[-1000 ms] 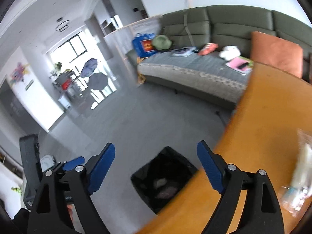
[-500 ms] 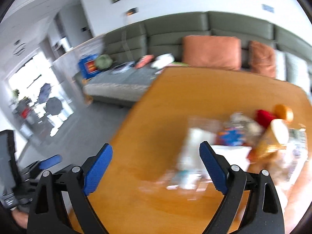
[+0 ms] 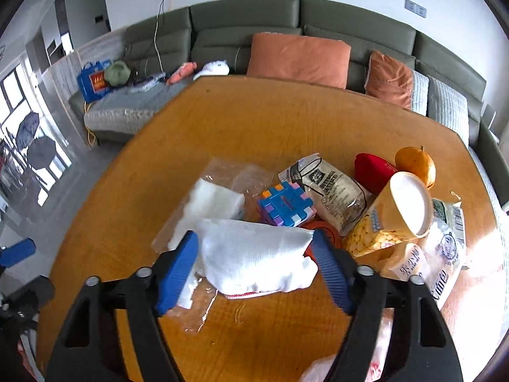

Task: Collect trash
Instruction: 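Return to the table and grasp the white cloth with the right gripper, then grasp the clear packet of white foam and blue fork with the left gripper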

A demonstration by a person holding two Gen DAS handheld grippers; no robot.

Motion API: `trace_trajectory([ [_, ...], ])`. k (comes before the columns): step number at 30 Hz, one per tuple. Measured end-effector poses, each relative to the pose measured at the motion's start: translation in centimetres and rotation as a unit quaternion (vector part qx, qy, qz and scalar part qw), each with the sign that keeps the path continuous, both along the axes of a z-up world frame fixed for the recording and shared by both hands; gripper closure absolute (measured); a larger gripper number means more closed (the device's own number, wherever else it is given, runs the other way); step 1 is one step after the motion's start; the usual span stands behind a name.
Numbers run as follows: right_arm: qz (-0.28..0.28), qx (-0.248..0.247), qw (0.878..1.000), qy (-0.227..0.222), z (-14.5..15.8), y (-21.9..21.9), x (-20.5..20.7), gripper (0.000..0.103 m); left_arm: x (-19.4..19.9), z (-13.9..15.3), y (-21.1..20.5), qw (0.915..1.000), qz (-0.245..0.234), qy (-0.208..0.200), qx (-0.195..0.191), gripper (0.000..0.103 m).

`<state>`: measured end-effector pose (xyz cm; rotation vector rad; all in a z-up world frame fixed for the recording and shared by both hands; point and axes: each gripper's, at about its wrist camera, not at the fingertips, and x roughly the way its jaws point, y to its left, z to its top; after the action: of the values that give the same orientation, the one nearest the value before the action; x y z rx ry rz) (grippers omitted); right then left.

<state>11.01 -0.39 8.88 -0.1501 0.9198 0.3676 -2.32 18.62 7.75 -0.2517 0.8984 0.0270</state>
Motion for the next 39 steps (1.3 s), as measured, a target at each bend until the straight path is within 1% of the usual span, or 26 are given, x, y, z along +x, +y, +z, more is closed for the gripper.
trace_trajectory([
  [4, 0.005, -0.010, 1.000, 0.018, -1.0, 0.0, 0.8, 0.045, 0.4, -0.2, -0.2, 1.0000, 0.006, 0.005, -0.001, 0.006],
  [5, 0.006, -0.012, 1.000, 0.020, -1.2, 0.0, 0.9, 0.050, 0.6, -0.3, -0.2, 1.0000, 0.006, 0.006, -0.001, 0.006],
  [6, 0.007, -0.013, 1.000, 0.022, -1.3, 0.0, 1.0, 0.059, 0.8, -0.3, -0.4, 1.0000, 0.006, 0.008, 0.000, 0.006],
  [7, 0.011, -0.007, 1.000, 0.028, -1.3, -0.2, 1.0, 0.065, 1.1, -0.3, -0.6, 1.0000, 0.004, 0.009, 0.001, 0.006],
  [8, 0.010, 0.001, 0.999, 0.030, -1.2, -0.3, 0.9, 0.076, 1.3, -0.2, -0.8, 1.0000, 0.003, 0.009, 0.003, 0.006],
  [9, 0.010, 0.011, 0.999, 0.031, -0.9, -0.6, 0.9, 0.082, 1.6, -0.1, -1.0, 1.0000, -0.001, 0.008, 0.005, 0.006],
  [10, 0.009, 0.026, 0.999, 0.030, -0.5, -1.0, 0.7, 0.082, 1.8, 0.0, -1.2, 0.9999, -0.006, 0.006, 0.007, 0.006],
  [11, 0.009, 0.046, 0.999, 0.021, 0.6, -1.6, 0.1, 0.082, 2.2, 0.1, -1.7, 0.9998, -0.013, 0.005, 0.013, 0.006],
  [15, 0.006, 0.085, 0.996, -0.001, 3.4, -3.4, -0.9, 0.082, 4.4, -0.1, -3.9, 0.9986, -0.043, 0.007, 0.031, 0.006],
  [17, 0.005, 0.106, 0.994, -0.011, 4.9, -4.5, -1.2, 0.082, 5.7, -0.5, -4.8, 0.9979, -0.055, 0.014, 0.031, 0.006],
  [21, -0.006, 0.127, 0.992, -0.025, 7.1, -5.9, -1.5, 0.082, 8.3, -1.6, -7.0, 0.9955, -0.082, 0.030, 0.035, 0.006],
  [25, -0.013, 0.135, 0.990, -0.029, 7.9, -7.2, -1.6, 0.082, 10.6, -3.1, -9.1, 0.9921, -0.105, 0.047, 0.050, 0.006],
  [27, -0.014, 0.132, 0.991, -0.031, 8.0, -7.7, -1.7, 0.082, 11.5, -3.9, -9.7, 0.9912, -0.108, 0.054, 0.055, 0.006],
  [29, -0.017, 0.128, 0.991, -0.032, 8.0, -8.1, -1.6, 0.082, 12.0, -4.5, -9.6, 0.9915, -0.097, 0.060, 0.062, 0.007],
  [31, -0.022, 0.127, 0.991, -0.029, 7.8, -8.6, -1.6, 0.082, 12.2, -4.8, -9.2, 0.9927, -0.088, 0.059, 0.058, 0.017],
  [32, -0.023, 0.127, 0.991, -0.028, 7.7, -8.9, -1.5, 0.082, 12.2, -5.0, -9.0, 0.9927, -0.084, 0.064, 0.058, 0.033],
  [33, -0.026, 0.125, 0.991, -0.028, 7.6, -9.0, -1.5, 0.082, 12.4, -5.3, -8.9, 0.9921, -0.085, 0.073, 0.057, 0.046],
  [34, -0.027, 0.125, 0.991, -0.027, 7.5, -9.0, -1.5, 0.082, 12.5, -5.6, -9.0, 0.9917, -0.085, 0.080, 0.055, 0.049],
  [35, -0.029, 0.124, 0.992, -0.027, 7.5, -9.0, -1.5, 0.082, 12.3, -5.6, -8.8, 0.9920, -0.084, 0.075, 0.058, 0.052],
  [37, -0.029, 0.122, 0.992, -0.026, 7.3, -9.0, -1.5, 0.082, 12.3, -5.7, -8.8, 0.9916, -0.086, 0.075, 0.061, 0.052],
  [39, -0.026, 0.123, 0.992, -0.021, 7.2, -9.0, -1.4, 0.082, 12.2, -5.5, -8.6, 0.9919, -0.086, 0.074, 0.056, 0.057],
])
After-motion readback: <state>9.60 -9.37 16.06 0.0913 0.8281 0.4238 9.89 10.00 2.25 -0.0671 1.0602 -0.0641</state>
